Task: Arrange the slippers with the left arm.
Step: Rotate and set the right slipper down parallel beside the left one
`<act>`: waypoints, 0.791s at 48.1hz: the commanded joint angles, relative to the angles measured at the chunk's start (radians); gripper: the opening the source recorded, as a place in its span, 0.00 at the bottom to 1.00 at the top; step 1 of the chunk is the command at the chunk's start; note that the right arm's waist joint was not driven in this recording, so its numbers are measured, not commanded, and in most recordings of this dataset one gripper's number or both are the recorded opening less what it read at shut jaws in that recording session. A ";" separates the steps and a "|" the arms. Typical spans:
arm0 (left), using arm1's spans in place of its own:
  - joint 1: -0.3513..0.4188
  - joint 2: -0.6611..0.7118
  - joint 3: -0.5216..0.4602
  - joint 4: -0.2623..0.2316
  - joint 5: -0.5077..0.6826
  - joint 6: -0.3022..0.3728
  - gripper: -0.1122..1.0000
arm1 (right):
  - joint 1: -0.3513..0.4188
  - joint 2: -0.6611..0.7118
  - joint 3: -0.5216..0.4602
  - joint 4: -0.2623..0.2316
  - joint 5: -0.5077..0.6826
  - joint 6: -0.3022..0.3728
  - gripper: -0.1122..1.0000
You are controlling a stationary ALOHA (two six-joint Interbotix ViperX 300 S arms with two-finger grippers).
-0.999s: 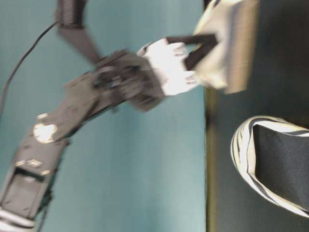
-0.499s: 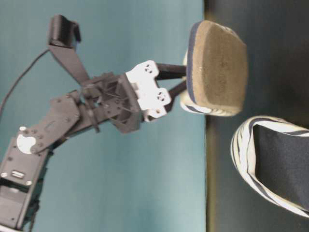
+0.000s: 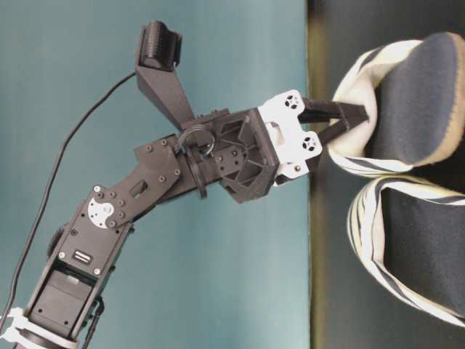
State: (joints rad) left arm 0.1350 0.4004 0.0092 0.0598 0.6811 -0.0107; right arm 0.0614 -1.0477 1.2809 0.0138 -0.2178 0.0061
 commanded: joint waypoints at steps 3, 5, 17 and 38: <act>-0.005 -0.009 -0.002 0.002 -0.008 -0.002 0.11 | 0.000 0.005 -0.005 0.002 -0.012 0.006 0.09; -0.005 -0.009 -0.002 0.000 -0.008 -0.002 0.11 | 0.000 0.005 -0.005 0.002 -0.012 0.006 0.09; -0.008 -0.006 0.000 0.002 -0.009 0.003 0.11 | 0.000 0.005 -0.005 0.002 -0.012 0.006 0.09; -0.021 -0.009 0.008 0.002 0.005 -0.002 0.70 | 0.000 0.005 -0.005 0.002 -0.012 0.006 0.09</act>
State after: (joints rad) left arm 0.1212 0.4019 0.0199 0.0583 0.6842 -0.0123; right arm 0.0614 -1.0477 1.2824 0.0138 -0.2178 0.0061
